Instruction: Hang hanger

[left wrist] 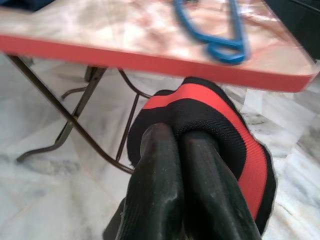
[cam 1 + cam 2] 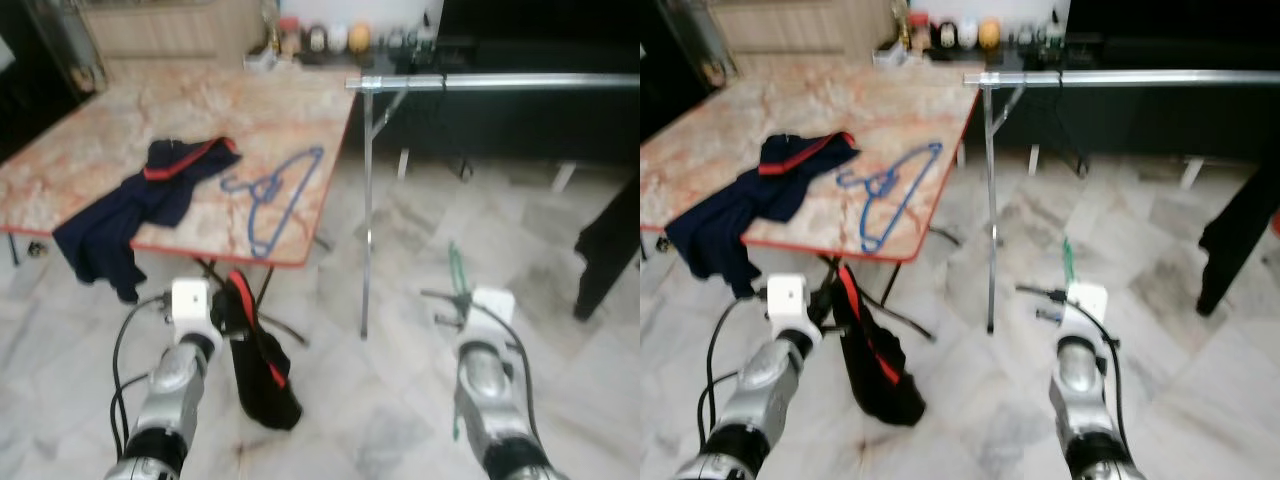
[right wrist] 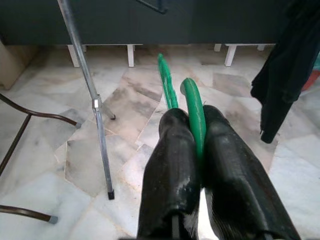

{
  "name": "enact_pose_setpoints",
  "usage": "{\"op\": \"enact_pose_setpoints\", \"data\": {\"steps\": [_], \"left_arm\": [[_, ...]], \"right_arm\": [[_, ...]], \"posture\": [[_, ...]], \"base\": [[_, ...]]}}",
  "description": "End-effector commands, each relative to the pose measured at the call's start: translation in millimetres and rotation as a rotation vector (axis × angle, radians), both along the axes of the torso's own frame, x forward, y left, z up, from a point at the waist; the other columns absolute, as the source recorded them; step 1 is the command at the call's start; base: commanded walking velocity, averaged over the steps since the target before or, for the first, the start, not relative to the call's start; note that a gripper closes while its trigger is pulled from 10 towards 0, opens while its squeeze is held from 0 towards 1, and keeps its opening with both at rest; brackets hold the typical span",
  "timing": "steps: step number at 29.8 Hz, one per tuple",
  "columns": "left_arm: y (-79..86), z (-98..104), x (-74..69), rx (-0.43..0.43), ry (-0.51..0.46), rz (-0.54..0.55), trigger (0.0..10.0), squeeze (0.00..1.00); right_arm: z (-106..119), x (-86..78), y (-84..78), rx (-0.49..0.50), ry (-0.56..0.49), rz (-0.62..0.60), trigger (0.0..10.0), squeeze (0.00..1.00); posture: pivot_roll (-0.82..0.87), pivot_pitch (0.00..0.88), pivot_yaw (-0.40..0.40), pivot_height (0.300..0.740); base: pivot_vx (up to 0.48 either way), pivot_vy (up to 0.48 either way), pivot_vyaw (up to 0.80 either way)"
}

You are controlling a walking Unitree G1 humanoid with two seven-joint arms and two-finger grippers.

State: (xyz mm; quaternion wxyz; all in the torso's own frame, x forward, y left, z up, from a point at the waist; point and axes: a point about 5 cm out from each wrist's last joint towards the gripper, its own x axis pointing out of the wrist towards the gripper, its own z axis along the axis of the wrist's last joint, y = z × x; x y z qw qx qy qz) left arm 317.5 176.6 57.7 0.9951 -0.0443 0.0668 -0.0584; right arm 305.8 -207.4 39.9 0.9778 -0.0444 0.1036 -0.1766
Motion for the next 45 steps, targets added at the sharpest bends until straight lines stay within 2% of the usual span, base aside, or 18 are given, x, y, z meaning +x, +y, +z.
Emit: {"op": "enact_pose_setpoints", "data": {"steps": [1,9,15,27,28,29,31,32,34,35,39,40,45], "left_arm": [[8.9,7,1.7,0.021,-0.03,0.019,10.0,0.0],[4.9,7,2.4,0.023,-0.028,0.008,10.0,0.0],[4.9,6,1.5,0.027,-0.028,0.003,10.0,0.0],[2.0,5,0.0,0.032,-0.027,-0.008,10.0,0.0],[1.5,5,-0.2,0.033,-0.026,-0.009,10.0,0.0],[-0.3,4,-0.5,0.039,-0.027,-0.016,10.0,0.0],[-1.5,4,-0.3,0.039,-0.031,-0.017,10.0,0.0],[-1.5,4,-0.3,0.038,-0.031,-0.016,10.0,0.0],[-1.4,5,0.0,0.04,-0.034,-0.012,10.0,0.0],[-1.6,5,-0.1,0.041,-0.034,-0.011,10.0,0.0],[2.1,5,-1.0,0.05,-0.035,0.003,10.0,0.0],[2.1,5,-1.0,0.05,-0.035,0.003,10.0,0.0],[7.1,3,-2.8,0.056,-0.027,0.021,10.0,0.0]], "right_arm": [[1,3.4,14.1,0.021,-0.01,0.033,10.0,0.0],[-2,0.4,10.5,0.017,-0.006,0.016,10.0,0.0],[-8,-7.1,2.2,-0.002,0.017,-0.047,10.0,0.0],[-16,-12.7,6.0,0.01,0.028,-0.058,10.0,0.0],[-19,-14.7,6.3,0.019,0.045,-0.058,10.0,0.0],[-34,-23.6,4.4,0.078,0.13,-0.084,10.0,0.0],[-54,-37.7,3.8,0.128,0.252,-0.085,10.0,0.0],[-57,-39.7,4.0,0.123,0.266,-0.078,10.0,0.0],[-69,-50.4,5.8,0.102,0.359,-0.038,10.0,0.0],[-81,-64.0,3.8,0.099,0.439,-0.029,10.0,0.0],[-95,-84.5,-8.6,0.11,0.529,-0.067,10.0,0.0],[-95,-84.5,-8.6,0.11,0.529,-0.067,10.0,0.0],[-107,-104.7,-18.5,0.115,0.63,-0.072,10.0,0.0]], "posture": [[0.07,0.011,0.044,0.74],[0.06,0.0,0.042,0.74],[0.06,0.0,0.039,0.74],[0.07,0.0,0.035,0.74],[0.06,0.0,0.036,0.74],[0.06,0.0,0.036,0.74],[0.06,0.0,0.035,0.74],[0.06,0.0,0.035,0.74],[0.06,0.0,0.035,0.74],[0.06,0.0,0.033,0.74],[0.07,0.0,0.033,0.74],[0.07,0.0,0.033,0.74],[0.07,0.0,0.032,0.74]], "base": [[0.0,0.36,0.0],[0.0,0.362,0.0],[0.0,0.362,0.0],[0.0,0.36,0.0],[0.0,0.341,0.0],[0.0,0.304,0.0],[0.0,0.0,0.0],[0.0,0.0,0.0],[0.0,0.0,0.0],[0.0,0.0,0.0],[0.0,0.0,0.0],[0.0,0.0,0.0],[0.0,0.0,0.0]]}}
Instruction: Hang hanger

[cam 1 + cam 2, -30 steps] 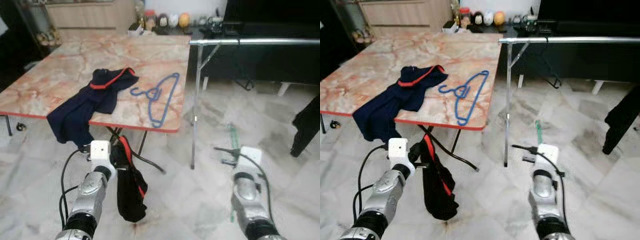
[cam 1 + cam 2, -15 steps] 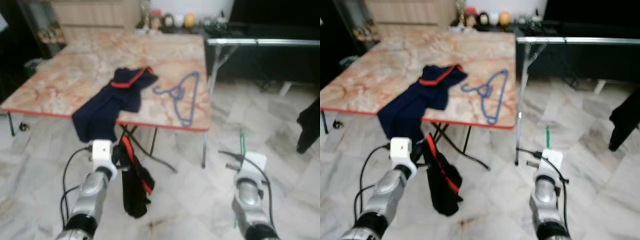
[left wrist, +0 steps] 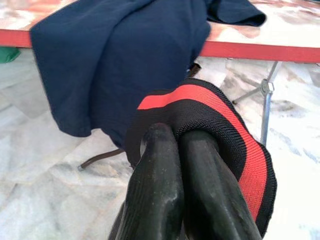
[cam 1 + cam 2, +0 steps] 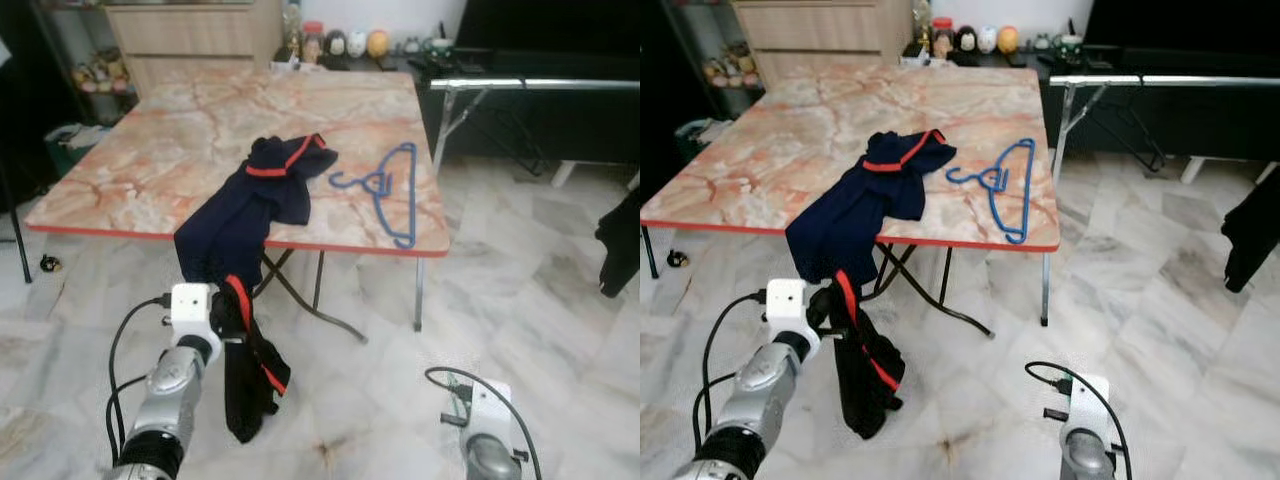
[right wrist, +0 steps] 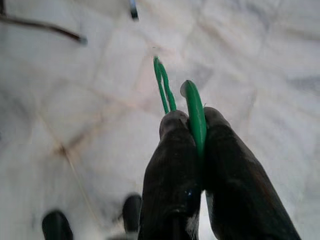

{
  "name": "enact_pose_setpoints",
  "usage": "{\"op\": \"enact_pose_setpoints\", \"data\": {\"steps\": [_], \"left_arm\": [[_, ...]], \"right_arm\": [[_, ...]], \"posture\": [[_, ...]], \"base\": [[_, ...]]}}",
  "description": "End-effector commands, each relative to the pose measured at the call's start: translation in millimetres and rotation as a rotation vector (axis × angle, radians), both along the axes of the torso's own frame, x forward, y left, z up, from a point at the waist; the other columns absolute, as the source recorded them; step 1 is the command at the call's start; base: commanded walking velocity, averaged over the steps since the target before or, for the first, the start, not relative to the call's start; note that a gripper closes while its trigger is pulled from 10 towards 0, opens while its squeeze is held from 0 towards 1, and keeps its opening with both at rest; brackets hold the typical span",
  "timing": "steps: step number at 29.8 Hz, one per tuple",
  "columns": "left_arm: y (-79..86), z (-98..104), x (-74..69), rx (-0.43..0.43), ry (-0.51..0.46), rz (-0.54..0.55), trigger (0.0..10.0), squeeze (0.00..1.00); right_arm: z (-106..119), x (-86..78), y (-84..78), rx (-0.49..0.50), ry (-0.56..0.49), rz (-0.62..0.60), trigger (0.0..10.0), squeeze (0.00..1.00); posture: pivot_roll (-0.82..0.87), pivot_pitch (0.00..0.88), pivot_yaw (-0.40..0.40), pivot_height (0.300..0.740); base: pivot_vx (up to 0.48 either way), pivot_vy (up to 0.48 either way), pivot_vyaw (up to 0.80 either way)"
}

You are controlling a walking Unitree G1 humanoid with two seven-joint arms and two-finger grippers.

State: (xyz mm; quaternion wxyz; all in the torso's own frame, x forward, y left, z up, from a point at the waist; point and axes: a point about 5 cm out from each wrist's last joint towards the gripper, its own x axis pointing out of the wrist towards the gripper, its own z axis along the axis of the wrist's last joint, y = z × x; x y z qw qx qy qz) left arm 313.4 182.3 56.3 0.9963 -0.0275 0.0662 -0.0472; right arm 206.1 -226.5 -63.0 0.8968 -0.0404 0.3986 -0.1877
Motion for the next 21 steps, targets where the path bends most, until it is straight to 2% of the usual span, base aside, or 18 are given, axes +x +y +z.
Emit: {"op": "enact_pose_setpoints", "data": {"steps": [1,7,15,17,21], "left_arm": [[1.8,4,1.1,0.022,-0.024,0.004,10.0,0.0],[7.1,1,-1.3,0.02,-0.013,0.053,10.0,0.0],[9.4,-11,-8.3,-0.019,0.012,0.116,10.0,0.0],[7.9,-9,-10.8,-0.031,-0.032,0.121,10.0,0.0],[8.0,-5,-16.7,0.005,-0.105,0.124,10.0,0.0]], "right_arm": [[-5,-6.9,0.6,0.016,0.038,0.012,10.0,0.0],[-15,-22.5,8.9,0.014,0.119,0.099,10.0,0.0],[-20,-28.4,20.7,0.07,0.085,0.087,10.0,0.0],[-20,-28.4,24.6,0.087,0.065,0.096,10.0,0.0],[-20,-28.8,26.1,0.095,0.057,0.101,10.0,0.0]], "posture": [[0.07,0.0,0.032,0.74],[0.07,0.006,0.032,0.74],[0.07,0.005,0.028,0.74],[0.07,0.005,0.026,0.74],[0.07,0.004,0.019,0.74]], "base": [[0.0,0.0,0.0],[0.0,0.0,0.0],[0.0,0.0,0.0],[0.0,0.0,0.0],[0.0,0.0,0.0]]}}
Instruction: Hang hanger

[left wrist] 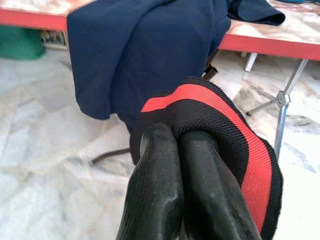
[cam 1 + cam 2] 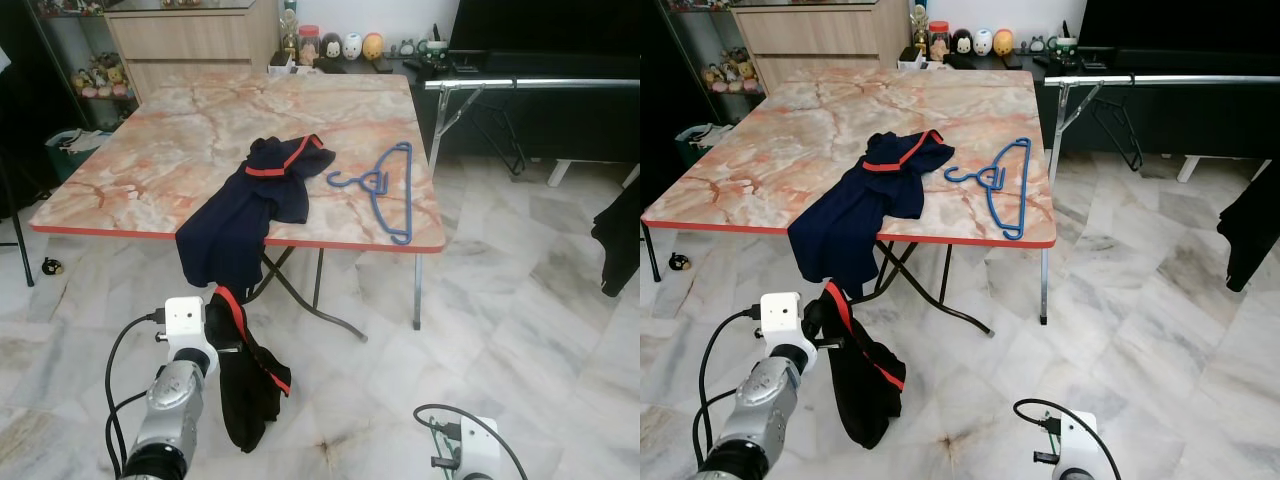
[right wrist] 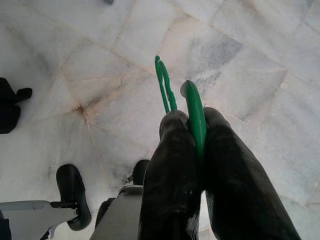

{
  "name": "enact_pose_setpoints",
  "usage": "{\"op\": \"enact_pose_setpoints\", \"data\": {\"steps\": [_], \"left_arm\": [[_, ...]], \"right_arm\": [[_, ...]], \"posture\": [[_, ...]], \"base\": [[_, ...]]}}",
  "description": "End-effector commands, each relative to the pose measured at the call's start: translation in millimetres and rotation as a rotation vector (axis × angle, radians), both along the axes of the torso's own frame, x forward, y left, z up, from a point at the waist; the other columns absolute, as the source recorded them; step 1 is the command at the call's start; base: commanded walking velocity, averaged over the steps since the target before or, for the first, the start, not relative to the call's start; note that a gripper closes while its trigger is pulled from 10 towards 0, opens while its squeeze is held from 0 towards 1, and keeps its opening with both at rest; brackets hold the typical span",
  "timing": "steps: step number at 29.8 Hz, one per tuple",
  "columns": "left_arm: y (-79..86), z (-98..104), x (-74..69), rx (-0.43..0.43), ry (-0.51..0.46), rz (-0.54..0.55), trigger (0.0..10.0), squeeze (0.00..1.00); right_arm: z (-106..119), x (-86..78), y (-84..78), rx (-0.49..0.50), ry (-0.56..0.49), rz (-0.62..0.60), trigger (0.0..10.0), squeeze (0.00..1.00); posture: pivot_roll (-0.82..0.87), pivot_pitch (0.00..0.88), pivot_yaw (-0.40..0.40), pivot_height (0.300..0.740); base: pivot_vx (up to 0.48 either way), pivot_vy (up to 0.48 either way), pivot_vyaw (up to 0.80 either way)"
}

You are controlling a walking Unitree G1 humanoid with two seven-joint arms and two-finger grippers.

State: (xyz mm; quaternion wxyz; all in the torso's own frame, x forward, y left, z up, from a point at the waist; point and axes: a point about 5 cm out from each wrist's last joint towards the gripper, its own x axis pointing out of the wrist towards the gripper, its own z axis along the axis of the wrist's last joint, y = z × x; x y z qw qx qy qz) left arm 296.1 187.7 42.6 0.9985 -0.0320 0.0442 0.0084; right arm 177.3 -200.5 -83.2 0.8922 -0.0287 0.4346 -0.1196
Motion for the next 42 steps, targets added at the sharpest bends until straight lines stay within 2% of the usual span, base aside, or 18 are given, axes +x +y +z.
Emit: {"op": "enact_pose_setpoints", "data": {"steps": [1,7,13,15,21,28,35,42], "left_arm": [[3.0,11,-0.7,0.003,-0.078,0.014,10.0,0.0],[7.8,24,-22.9,0.036,-0.183,-0.007,10.0,0.0],[9.3,33,-41.5,0.104,-0.208,-0.072,10.0,0.0],[11.5,31,-46.8,0.122,-0.187,-0.08,10.0,0.0],[11.0,29,-48.2,0.107,-0.159,-0.074,10.0,0.0],[5.9,33,-45.3,0.091,-0.147,-0.086,10.0,0.0],[4.7,41,-34.1,0.076,-0.164,-0.077,10.0,0.0],[5.8,44,-33.2,0.082,-0.167,-0.08,10.0,0.0]], "right_arm": [[0,0.1,0.2,0.006,-0.011,-0.005,10.0,0.0],[0,-1.7,-2.7,0.009,-0.017,-0.004,10.0,0.0],[-1,-5.9,-8.4,0.017,-0.011,-0.026,10.0,0.0],[-2,-8.3,-10.0,0.019,-0.006,-0.031,10.0,0.0],[-4,-11.4,-7.5,0.034,0.001,-0.027,10.0,0.0],[-6,-17.2,-11.1,0.045,0.018,-0.047,10.0,0.0],[-6,-19.1,-13.4,0.049,0.025,-0.043,10.0,0.0],[-6,-18.8,-13.8,0.053,0.02,-0.044,10.0,0.0]], "posture": [[0.07,0.004,0.019,0.74],[0.06,0.0,0.014,0.74],[0.07,0.0,0.012,0.74],[0.07,0.0,0.012,0.74],[0.07,0.0,0.013,0.74],[0.07,0.0,0.018,0.74],[0.08,0.0,0.021,0.74],[0.08,0.0,0.024,0.74]], "base": [[0.0,0.0,0.0],[0.0,0.0,0.0],[0.0,0.0,0.0],[0.0,0.0,0.0],[0.0,0.0,0.0],[0.0,0.301,0.0],[0.0,0.31,0.0],[0.0,0.31,0.0]]}}
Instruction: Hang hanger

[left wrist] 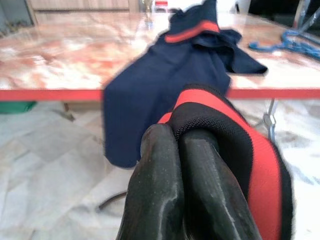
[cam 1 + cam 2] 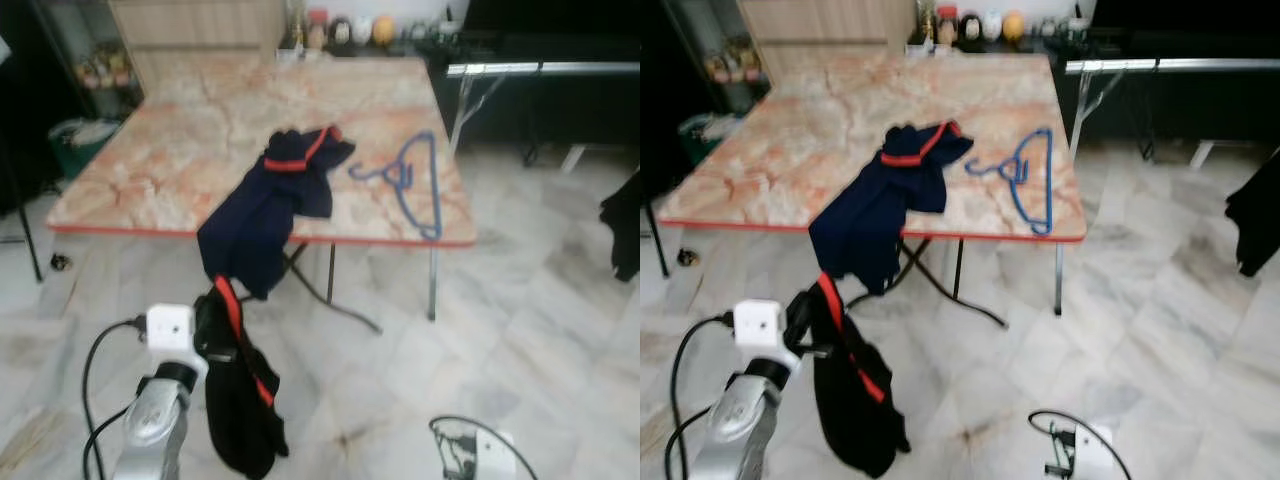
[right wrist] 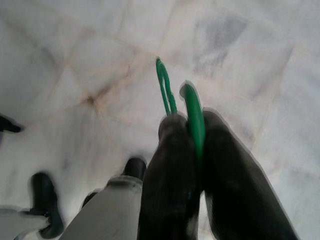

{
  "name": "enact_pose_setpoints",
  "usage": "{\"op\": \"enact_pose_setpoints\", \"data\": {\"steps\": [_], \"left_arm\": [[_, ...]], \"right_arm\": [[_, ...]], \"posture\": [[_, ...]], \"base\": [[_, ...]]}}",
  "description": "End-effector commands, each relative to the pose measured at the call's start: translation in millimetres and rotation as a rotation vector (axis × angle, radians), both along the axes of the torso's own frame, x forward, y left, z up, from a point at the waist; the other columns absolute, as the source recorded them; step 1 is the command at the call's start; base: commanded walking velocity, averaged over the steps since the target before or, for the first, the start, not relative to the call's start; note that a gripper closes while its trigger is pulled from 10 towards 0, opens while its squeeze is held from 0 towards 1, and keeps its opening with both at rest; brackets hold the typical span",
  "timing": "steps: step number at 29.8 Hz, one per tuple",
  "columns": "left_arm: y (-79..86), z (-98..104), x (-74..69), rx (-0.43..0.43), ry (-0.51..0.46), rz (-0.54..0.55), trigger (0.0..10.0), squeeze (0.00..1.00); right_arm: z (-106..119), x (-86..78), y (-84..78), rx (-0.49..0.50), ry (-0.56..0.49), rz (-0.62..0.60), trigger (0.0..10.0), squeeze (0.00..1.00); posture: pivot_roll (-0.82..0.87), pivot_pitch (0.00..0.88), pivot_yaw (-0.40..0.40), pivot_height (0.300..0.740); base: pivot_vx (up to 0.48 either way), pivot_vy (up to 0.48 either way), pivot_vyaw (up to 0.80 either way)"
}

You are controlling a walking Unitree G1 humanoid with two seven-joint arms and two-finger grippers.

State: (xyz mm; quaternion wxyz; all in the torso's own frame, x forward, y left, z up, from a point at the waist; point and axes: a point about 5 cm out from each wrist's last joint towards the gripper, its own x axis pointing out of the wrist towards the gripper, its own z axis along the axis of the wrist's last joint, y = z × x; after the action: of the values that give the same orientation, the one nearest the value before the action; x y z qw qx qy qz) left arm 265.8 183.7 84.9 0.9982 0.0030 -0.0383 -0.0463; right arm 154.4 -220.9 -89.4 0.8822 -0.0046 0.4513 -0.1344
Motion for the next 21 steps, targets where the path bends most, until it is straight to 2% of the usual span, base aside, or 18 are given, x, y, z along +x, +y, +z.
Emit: {"op": "enact_pose_setpoints", "data": {"steps": [1,10,12,21], "left_arm": [[10.1,2,-2.7,0.013,-0.001,0.03,10.0,0.0],[7.8,6,1.5,0.01,-0.012,0.029,10.0,0.0],[6.1,7,3.1,-0.009,-0.01,0.023,10.0,0.0],[4.2,9,4.1,-0.003,-0.012,0.02,10.0,0.0]], "right_arm": [[1,4.9,7.1,0.018,-0.013,0.009,10.0,0.0],[2,9.9,13.0,0.019,-0.024,0.022,10.0,0.0],[2,10.5,15.1,0.021,-0.026,0.024,10.0,0.0],[0,7.4,20.6,0.024,-0.021,0.033,10.0,0.0]], "posture": [[0.08,0.0,0.024,0.74],[0.08,0.0,0.023,0.74],[0.08,0.0,0.021,0.74],[0.08,0.0,0.022,0.74]], "base": [[0.0,0.311,0.0],[0.0,0.306,0.0],[0.0,0.0,0.0],[0.0,0.265,0.0]]}}
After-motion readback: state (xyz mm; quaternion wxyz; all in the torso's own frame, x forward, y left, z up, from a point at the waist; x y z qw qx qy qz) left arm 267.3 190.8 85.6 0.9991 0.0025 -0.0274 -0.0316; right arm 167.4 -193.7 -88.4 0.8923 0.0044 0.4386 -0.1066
